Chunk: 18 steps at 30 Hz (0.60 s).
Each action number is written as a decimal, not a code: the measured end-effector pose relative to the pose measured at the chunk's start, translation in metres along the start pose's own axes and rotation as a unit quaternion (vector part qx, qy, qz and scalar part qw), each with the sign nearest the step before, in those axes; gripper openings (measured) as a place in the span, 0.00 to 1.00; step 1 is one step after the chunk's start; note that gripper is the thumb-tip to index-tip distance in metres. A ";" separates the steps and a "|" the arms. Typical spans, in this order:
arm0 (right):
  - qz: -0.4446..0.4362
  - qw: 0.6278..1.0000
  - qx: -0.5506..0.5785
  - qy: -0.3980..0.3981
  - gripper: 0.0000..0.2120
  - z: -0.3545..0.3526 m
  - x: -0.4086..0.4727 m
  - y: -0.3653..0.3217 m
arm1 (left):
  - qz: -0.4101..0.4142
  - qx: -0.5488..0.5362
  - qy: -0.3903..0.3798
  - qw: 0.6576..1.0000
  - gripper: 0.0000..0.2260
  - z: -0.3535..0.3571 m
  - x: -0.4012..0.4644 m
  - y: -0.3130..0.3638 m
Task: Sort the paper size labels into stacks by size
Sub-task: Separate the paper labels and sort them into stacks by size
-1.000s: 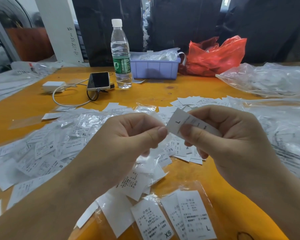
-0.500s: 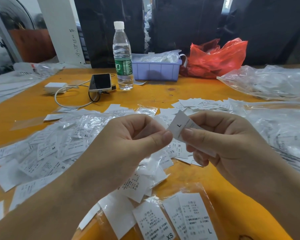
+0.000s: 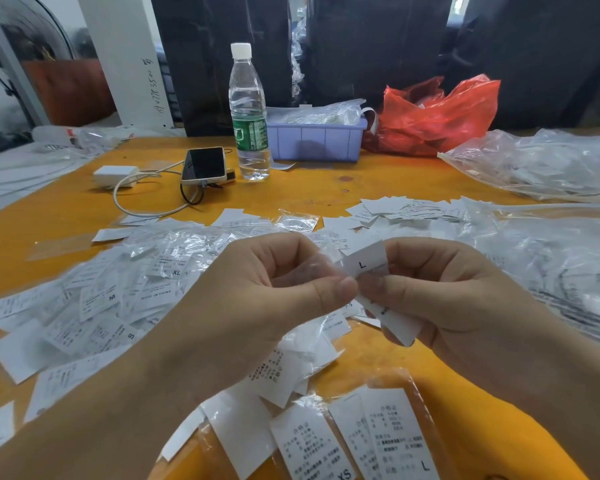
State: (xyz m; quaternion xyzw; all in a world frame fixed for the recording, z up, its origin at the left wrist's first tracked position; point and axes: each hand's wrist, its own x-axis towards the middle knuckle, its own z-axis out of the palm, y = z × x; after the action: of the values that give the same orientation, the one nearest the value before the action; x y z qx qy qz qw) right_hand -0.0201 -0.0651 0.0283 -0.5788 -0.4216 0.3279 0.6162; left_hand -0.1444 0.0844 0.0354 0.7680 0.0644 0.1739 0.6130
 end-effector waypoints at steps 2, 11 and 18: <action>-0.006 1.000 0.005 -0.004 0.09 0.000 0.000 -0.001 | -0.006 0.003 0.001 1.000 0.09 0.000 0.000 0.000; -0.001 0.998 0.062 -0.033 0.09 0.000 -0.001 -0.005 | 0.003 -0.011 0.004 1.000 0.11 -0.002 -0.001 0.002; 0.002 0.997 0.068 -0.028 0.08 -0.002 0.000 -0.007 | -0.017 0.028 0.008 0.999 0.13 -0.003 -0.002 0.001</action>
State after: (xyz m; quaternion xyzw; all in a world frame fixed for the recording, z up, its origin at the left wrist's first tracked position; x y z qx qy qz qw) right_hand -0.0191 -0.0665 0.0350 -0.5268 -0.4141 0.3730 0.6417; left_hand -0.1471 0.0861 0.0370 0.7820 0.0873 0.1677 0.5940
